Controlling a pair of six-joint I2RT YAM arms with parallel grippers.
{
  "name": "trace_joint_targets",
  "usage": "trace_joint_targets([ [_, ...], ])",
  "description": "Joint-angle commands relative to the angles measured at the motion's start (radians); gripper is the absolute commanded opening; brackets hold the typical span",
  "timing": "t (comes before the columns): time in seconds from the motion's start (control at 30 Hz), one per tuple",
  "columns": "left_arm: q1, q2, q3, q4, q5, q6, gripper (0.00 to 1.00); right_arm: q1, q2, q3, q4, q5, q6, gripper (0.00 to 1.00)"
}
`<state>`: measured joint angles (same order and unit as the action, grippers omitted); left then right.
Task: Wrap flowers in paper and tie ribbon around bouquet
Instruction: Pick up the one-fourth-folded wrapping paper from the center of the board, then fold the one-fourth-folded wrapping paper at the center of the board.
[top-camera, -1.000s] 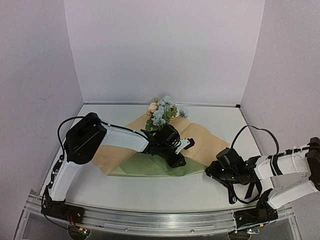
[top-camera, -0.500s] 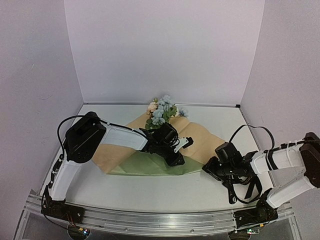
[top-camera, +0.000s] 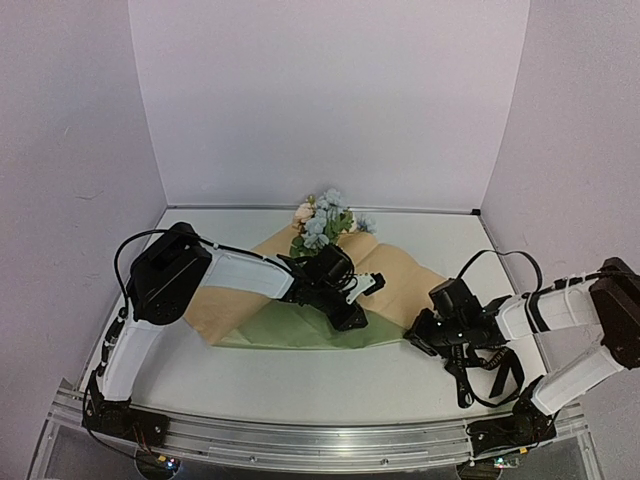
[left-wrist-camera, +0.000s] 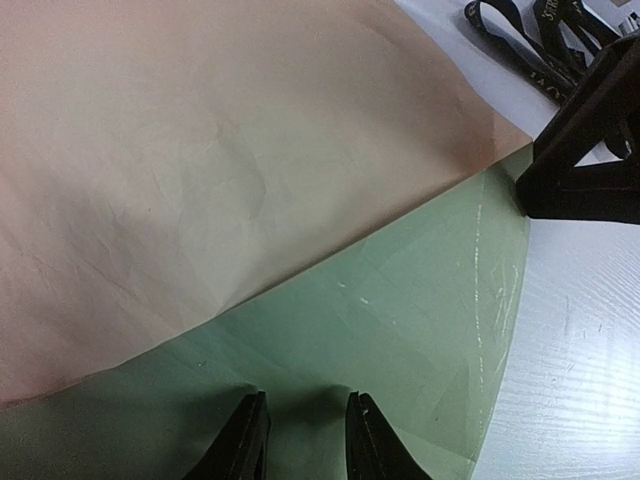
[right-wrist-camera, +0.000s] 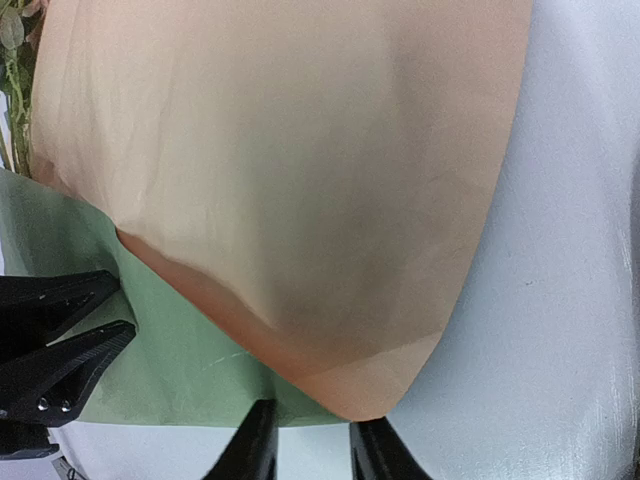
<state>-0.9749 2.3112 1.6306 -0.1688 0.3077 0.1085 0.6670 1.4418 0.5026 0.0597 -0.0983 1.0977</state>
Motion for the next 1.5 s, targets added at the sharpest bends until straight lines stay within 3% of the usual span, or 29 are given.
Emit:
trace_joint_targets([
  [0.0,0.009,0.011,0.030,-0.060,-0.001,0.016,0.29,-0.006,-0.001,0.041,0.017,-0.020,-0.035,0.19],
  [0.2,0.006,0.013,0.034,-0.066,0.008,0.011,0.29,-0.005,-0.056,0.053,-0.042,-0.042,-0.113,0.01],
  [0.47,-0.020,0.009,0.029,-0.044,0.010,-0.054,0.29,0.031,-0.219,0.106,-0.326,-0.045,-0.286,0.00],
  [0.7,-0.043,0.005,0.017,-0.006,0.014,-0.127,0.29,0.158,-0.275,0.229,-0.644,0.053,-0.506,0.00],
  [0.87,-0.046,-0.035,-0.003,0.025,0.007,-0.171,0.30,0.174,-0.256,0.263,-0.734,0.132,-0.527,0.00],
  [1.0,-0.040,-0.129,-0.043,0.047,0.005,-0.205,0.37,0.175,-0.264,0.280,-0.810,0.201,-0.533,0.00],
  [1.17,-0.007,-0.285,-0.165,0.066,0.030,-0.293,0.42,0.174,-0.277,0.295,-0.875,0.252,-0.540,0.00],
  [1.47,0.032,-0.606,-0.558,0.003,0.003,-0.391,0.43,0.175,-0.279,0.300,-0.900,0.283,-0.549,0.00],
])
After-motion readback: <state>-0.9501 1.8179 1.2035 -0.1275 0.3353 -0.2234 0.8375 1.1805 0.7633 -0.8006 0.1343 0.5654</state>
